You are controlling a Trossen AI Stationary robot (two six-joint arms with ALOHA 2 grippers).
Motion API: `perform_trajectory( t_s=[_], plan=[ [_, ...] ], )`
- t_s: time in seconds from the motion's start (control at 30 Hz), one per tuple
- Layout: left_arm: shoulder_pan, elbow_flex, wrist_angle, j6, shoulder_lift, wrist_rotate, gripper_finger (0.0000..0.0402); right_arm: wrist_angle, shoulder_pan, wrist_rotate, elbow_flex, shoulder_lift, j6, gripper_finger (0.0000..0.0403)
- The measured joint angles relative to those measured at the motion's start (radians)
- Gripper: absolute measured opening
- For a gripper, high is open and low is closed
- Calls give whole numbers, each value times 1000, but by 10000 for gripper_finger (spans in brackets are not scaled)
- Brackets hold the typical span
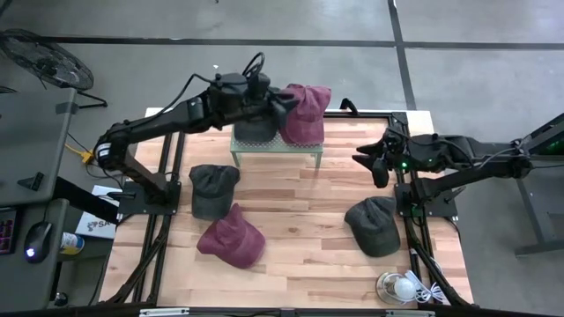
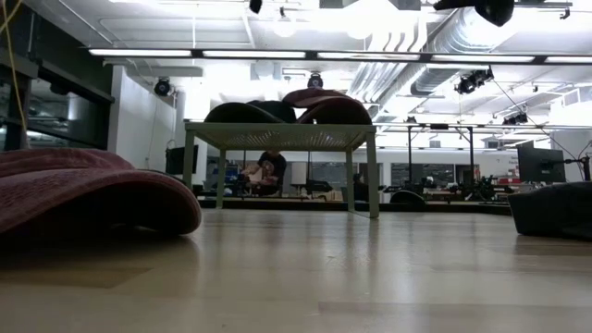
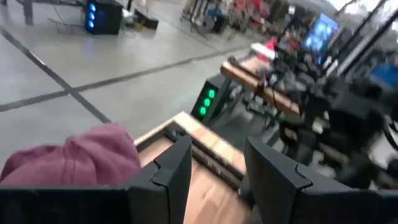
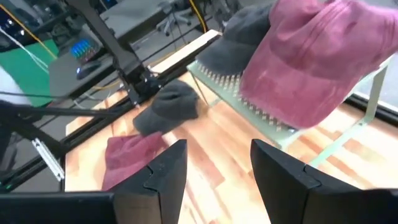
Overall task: Pick & Place hat
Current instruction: Stack the right black cap on top of the black cap on the shelf
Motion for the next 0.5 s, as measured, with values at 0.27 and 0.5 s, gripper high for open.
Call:
perform_trajectory(
  t_s=[0.27,0.5],
  plan=[
    [-89,0,-229,24,-48,-2,147,-10,0,-75,0,30,2,170],
    [-167,0,-428,9,-57,5,147,-26,0,-107,0,56,1,170]
  ],
)
